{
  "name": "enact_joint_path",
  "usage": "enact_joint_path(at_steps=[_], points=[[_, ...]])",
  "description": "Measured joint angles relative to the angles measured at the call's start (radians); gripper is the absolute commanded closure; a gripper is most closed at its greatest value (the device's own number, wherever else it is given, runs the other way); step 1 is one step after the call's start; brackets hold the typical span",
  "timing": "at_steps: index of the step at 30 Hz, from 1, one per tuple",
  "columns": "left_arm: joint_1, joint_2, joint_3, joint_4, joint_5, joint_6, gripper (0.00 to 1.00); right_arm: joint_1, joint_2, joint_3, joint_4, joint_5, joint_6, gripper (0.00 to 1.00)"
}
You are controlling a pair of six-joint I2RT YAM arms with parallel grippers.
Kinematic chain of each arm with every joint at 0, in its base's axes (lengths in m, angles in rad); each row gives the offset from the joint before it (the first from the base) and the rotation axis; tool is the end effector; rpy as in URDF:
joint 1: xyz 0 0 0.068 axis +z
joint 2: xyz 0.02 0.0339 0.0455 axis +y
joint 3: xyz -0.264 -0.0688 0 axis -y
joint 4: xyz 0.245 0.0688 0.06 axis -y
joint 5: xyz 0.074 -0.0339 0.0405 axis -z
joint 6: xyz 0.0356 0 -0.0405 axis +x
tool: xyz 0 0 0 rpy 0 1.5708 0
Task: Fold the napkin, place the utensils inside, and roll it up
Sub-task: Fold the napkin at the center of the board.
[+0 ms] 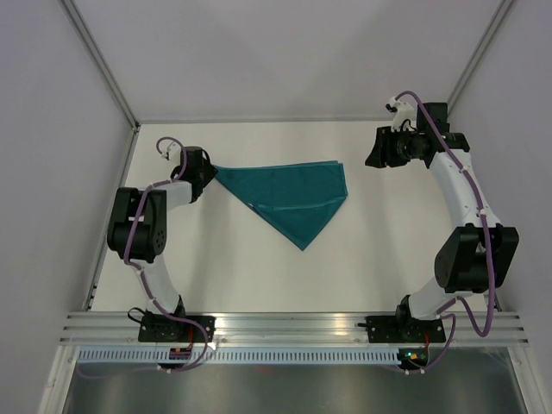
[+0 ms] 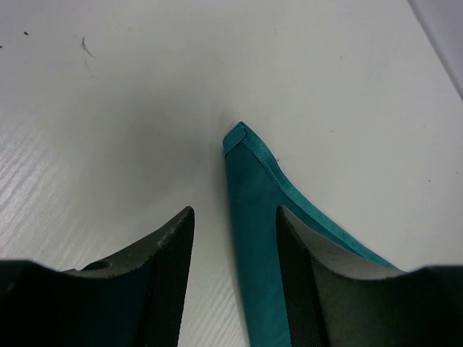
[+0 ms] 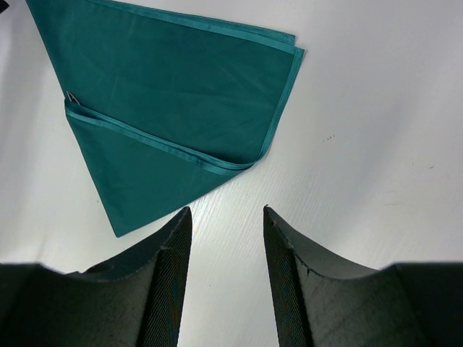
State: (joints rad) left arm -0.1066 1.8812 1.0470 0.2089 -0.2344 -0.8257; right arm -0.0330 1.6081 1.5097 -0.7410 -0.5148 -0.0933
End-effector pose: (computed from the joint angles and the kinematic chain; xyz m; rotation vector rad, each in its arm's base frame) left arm 0.3964 -0.0341 0.1601 -0.8922 1.9995 -0.2725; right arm 0.3501 0.0060 0.3348 -0.3047 2.3198 0.5553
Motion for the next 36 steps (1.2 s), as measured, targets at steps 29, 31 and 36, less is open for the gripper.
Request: enact_joint_path(at_steps=[29, 31, 36], points=[[0.034, 0.179, 0.166, -0.027, 0.070, -0.034, 0.94, 0.010, 0.013, 0.000, 0.000, 0.001, 0.000, 0.50], [0.034, 0.179, 0.156, 0.011, 0.095, -0.032, 0.98, 0.010, 0.013, 0.000, 0.000, 0.001, 0.000, 0.50], [0.034, 0.160, 0.108, 0.114, 0.175, -0.011, 0.98, 0.010, 0.014, 0.000, 0.000, 0.001, 0.000, 0.51]])
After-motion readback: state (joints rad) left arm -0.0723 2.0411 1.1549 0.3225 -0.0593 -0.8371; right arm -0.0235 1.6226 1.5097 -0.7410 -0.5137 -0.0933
